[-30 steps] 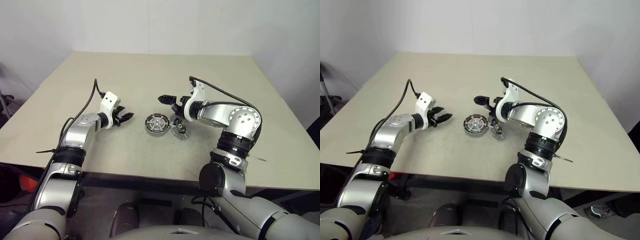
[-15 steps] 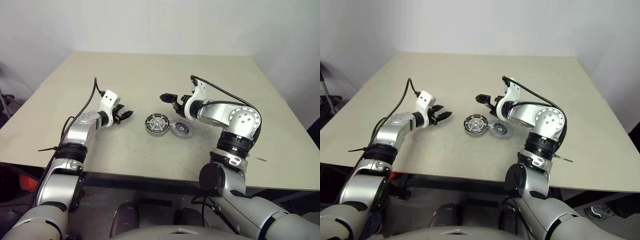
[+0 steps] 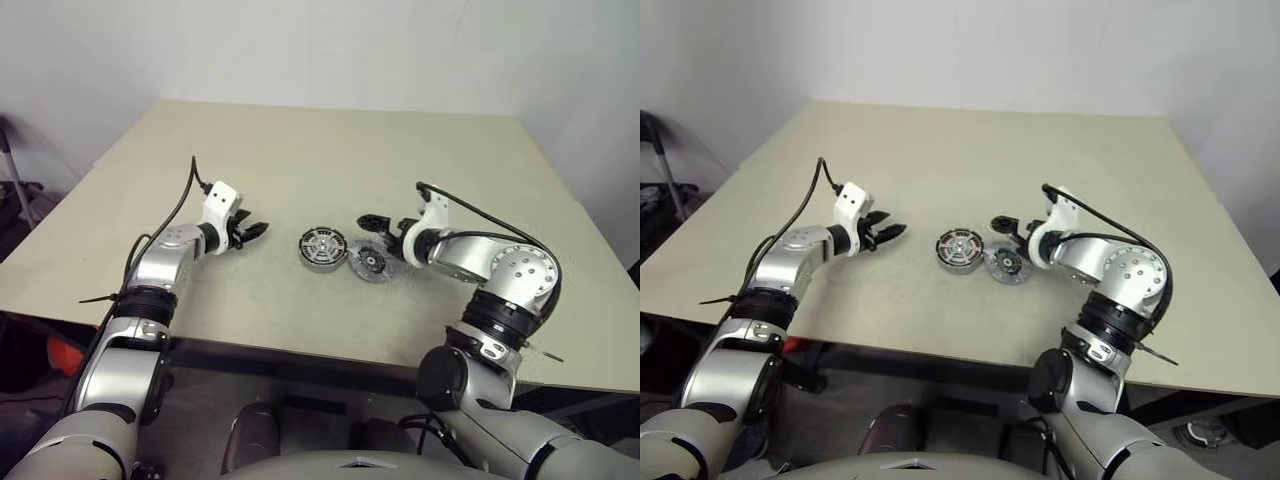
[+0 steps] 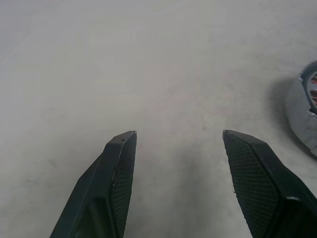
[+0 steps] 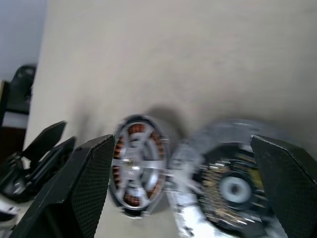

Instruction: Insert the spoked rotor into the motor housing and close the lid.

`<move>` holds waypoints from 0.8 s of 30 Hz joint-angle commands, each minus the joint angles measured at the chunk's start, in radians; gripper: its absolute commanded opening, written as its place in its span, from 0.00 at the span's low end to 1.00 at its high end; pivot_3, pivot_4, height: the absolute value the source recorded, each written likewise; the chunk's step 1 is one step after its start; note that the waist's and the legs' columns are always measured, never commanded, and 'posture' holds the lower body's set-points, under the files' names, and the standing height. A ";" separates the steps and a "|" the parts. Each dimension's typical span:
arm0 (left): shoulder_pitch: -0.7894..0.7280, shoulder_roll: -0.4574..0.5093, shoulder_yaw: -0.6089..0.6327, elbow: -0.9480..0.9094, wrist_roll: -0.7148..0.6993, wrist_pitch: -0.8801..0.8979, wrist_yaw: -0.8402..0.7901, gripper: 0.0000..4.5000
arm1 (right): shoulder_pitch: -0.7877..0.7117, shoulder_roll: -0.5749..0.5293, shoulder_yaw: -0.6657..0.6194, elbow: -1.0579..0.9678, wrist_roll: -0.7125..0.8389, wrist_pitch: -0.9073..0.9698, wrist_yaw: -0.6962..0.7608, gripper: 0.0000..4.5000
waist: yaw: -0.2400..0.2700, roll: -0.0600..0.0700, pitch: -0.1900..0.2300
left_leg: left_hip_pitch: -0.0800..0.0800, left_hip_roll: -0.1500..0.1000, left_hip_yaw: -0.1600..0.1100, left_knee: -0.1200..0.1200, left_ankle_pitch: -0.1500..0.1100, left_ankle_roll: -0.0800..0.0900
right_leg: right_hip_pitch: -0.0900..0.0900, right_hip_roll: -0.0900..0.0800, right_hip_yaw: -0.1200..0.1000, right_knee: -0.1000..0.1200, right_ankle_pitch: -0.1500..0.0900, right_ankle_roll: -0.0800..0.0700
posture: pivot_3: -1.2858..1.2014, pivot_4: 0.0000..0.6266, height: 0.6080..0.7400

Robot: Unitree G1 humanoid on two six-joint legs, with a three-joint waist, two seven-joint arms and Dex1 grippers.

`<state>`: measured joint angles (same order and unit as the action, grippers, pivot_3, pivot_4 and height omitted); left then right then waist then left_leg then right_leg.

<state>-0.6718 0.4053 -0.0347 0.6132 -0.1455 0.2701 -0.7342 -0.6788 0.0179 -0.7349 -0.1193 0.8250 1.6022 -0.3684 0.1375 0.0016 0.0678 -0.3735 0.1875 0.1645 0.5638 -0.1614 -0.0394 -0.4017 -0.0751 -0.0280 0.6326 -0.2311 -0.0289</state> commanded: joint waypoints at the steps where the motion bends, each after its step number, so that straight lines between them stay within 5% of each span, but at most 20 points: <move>1: -0.013 -0.009 0.007 -0.029 -0.004 -0.003 -0.007 0.66 | 0.028 -0.037 -0.023 -0.070 0.068 0.012 -0.015 0.99 | 0.004 0.000 0.000 | 0.000 0.000 0.000 0.000 0.000 0.000 | 0.000 0.000 0.000 0.000 0.000 0.000 | 0.52 0.00 1.00; 15: -0.026 -0.014 -0.002 -0.008 0.017 -0.018 -0.039 0.66 | 0.283 -0.066 0.001 -0.174 0.545 0.011 -0.270 0.99 | 0.013 0.000 0.000 | 0.002 0.000 -0.001 0.000 0.000 0.000 | 0.001 0.000 0.000 0.000 -0.003 0.005 | 0.52 0.00 1.00; 24: -0.031 -0.005 -0.001 -0.023 0.018 -0.001 -0.044 0.66 | 0.440 -0.186 0.271 -0.110 0.952 -0.327 -0.547 0.99 | 0.013 0.000 0.000 | 0.001 0.000 -0.001 0.000 0.000 0.000 | 0.001 -0.001 0.000 -0.001 -0.003 0.006 | 0.52 0.00 1.00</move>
<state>-0.6736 0.3878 -0.0432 0.6163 -0.1311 0.2723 -0.7765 -0.2384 -0.1505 -0.5014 -0.2223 1.6933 1.3391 -0.8839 0.1501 0.0019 0.0677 -0.3725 0.1876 0.1638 0.5643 -0.1617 -0.0390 -0.4007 -0.0758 -0.0279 0.6317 -0.2345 -0.0230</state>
